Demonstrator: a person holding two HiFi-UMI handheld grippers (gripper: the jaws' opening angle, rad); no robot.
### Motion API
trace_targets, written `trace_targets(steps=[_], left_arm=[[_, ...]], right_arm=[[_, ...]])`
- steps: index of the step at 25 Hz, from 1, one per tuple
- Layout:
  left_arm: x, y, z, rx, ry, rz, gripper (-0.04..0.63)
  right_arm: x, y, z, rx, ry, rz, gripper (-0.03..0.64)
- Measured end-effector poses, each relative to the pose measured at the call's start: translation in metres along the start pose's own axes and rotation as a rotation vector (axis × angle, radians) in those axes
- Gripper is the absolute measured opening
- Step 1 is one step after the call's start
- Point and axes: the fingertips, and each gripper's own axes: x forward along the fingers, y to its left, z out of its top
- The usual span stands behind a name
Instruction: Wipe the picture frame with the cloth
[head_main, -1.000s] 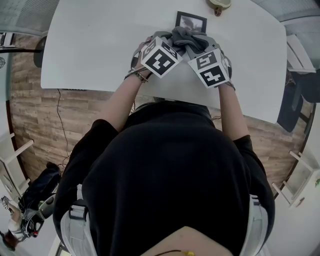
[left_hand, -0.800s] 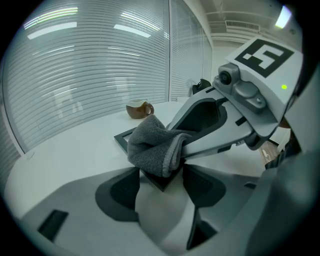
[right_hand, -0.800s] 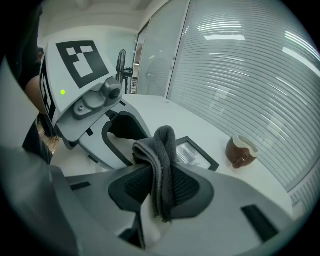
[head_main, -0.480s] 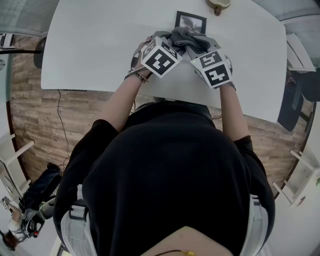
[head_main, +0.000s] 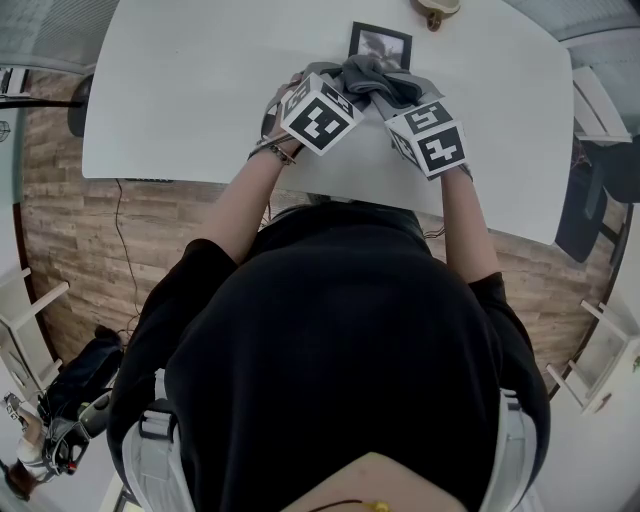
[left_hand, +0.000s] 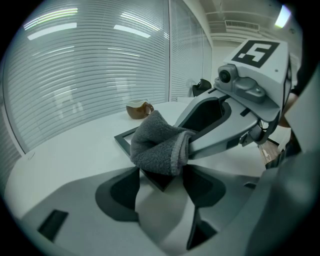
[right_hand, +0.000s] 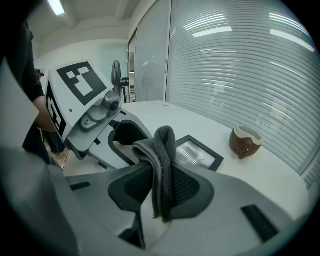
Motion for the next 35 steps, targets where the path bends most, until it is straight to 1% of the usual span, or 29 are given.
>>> trace_targets(steps=[17,22,28,35], left_arm=[[0.001,-0.001,-0.001,0.004,-0.004,0.003,0.284],[0.000,-0.001,-0.001,0.004,-0.005,0.003,0.284],[0.000,-0.001,0.000,0.004,-0.003,0.002,0.284],[-0.001,0.000,0.000,0.004,-0.005,0.003,0.284]], right_arm=[[-0.009,0.006,-0.002,0.108,-0.036,0.092,0.100],[-0.011,0.007,-0.001,0.145,-0.052,0.094,0.100],[-0.015,0.008,-0.001,0.188,-0.064,0.119,0.100],[-0.017,0.011,0.001,0.197,-0.071,0.123,0.100]])
